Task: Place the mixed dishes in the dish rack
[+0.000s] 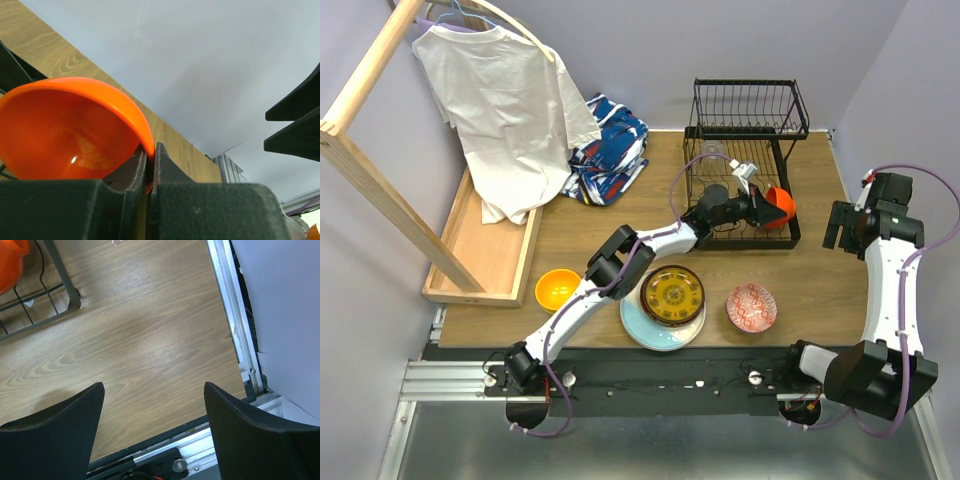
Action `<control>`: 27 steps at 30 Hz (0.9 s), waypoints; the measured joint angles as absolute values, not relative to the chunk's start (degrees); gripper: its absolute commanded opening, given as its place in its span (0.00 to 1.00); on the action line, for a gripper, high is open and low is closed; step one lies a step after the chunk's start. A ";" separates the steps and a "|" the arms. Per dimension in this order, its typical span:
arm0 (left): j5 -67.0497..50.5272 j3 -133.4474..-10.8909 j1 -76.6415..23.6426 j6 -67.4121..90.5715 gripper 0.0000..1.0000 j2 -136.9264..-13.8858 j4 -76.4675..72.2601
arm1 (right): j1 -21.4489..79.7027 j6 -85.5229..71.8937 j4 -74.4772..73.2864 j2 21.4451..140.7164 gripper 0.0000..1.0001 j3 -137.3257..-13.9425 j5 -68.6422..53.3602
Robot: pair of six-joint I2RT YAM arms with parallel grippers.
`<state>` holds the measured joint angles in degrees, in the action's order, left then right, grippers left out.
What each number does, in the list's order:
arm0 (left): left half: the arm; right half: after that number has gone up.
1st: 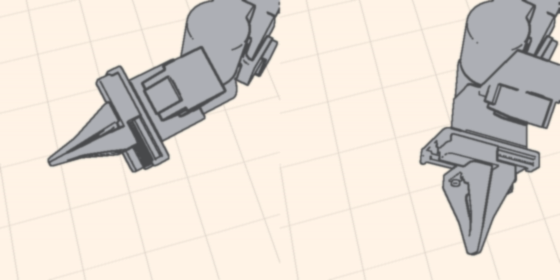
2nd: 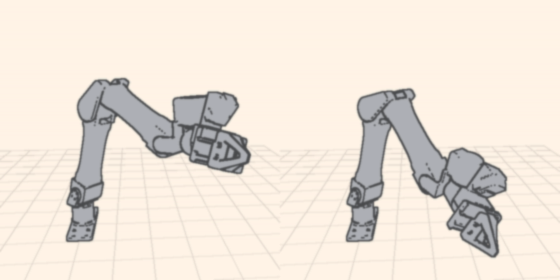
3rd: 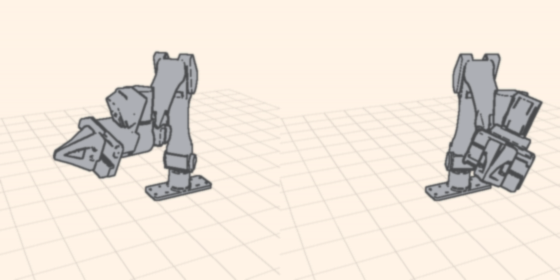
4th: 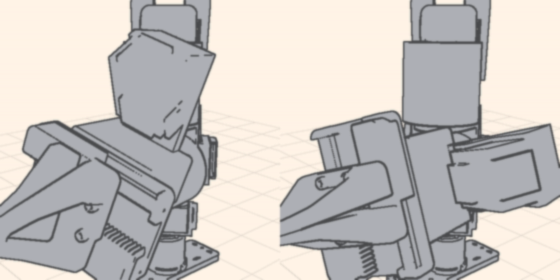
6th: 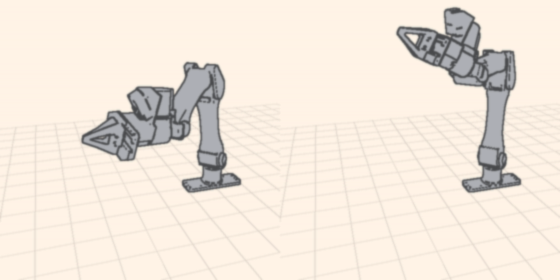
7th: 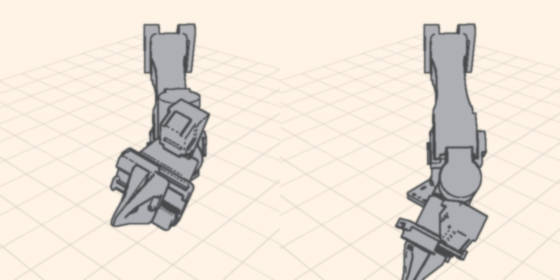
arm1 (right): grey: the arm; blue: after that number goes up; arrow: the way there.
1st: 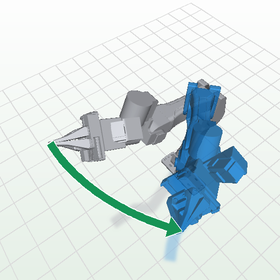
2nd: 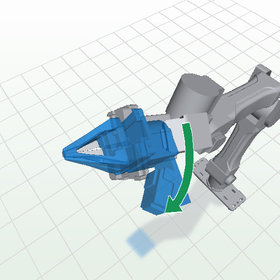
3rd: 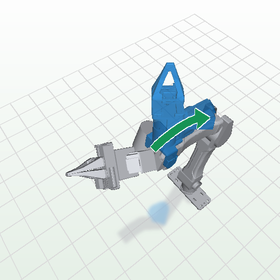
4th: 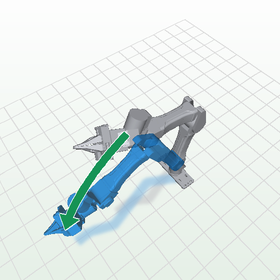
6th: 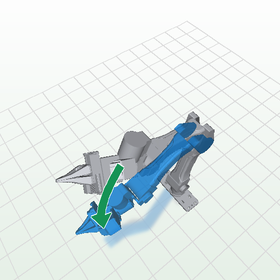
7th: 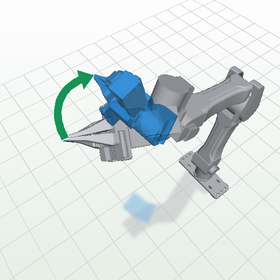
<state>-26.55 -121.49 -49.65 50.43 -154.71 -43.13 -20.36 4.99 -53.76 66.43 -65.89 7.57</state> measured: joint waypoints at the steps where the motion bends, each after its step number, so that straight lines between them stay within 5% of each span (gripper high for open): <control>1: -26.55 -121.49 -49.78 50.52 0.00 -154.76 -43.13 | -20.36 4.99 -53.74 66.37 0.88 -65.73 7.57; 27: -25.67 -128.31 -51.09 55.77 0.00 -160.03 -44.12 | -21.56 5.21 -53.63 62.61 0.88 -61.04 7.66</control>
